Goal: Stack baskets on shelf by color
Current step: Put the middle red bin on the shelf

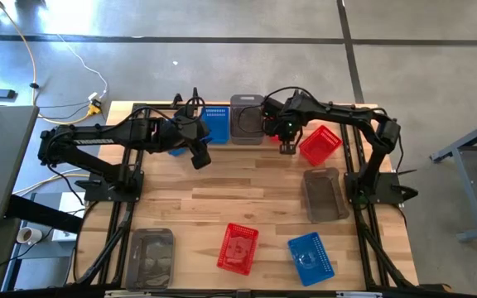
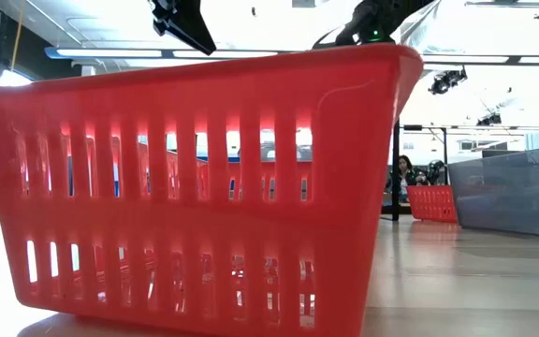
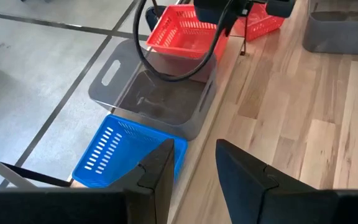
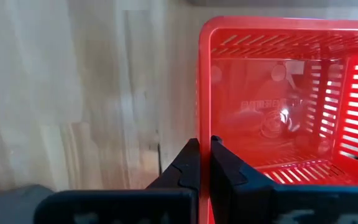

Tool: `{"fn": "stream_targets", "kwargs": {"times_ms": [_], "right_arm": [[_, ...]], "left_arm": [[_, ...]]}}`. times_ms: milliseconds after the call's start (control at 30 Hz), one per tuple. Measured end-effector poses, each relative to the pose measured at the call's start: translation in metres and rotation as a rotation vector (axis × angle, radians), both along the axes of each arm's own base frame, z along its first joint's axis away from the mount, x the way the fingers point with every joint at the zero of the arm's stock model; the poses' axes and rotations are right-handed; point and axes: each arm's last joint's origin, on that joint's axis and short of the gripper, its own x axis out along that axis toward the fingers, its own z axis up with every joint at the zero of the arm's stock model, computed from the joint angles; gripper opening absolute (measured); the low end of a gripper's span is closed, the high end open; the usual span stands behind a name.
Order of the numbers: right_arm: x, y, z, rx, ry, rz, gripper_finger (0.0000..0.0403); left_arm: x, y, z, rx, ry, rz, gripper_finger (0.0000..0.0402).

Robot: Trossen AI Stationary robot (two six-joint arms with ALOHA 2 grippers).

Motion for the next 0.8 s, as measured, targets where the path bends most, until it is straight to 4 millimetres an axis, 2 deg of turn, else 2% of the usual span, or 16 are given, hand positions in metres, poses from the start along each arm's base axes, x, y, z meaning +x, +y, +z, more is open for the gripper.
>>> {"fn": "stream_targets", "kwargs": {"times_ms": [533, 800], "right_arm": [[-0.0002, 0.0026, 0.0038, 0.027, -0.03, 0.006, 0.0003], [0.0003, 0.0043, 0.0038, 0.027, -0.028, 0.011, 0.0077]], "left_arm": [[0.0, 0.0, 0.0, 0.0, 0.0, -0.001, 0.0108], [0.0, 0.0, 0.0, 0.0, 0.0, -0.001, 0.0108]]}}
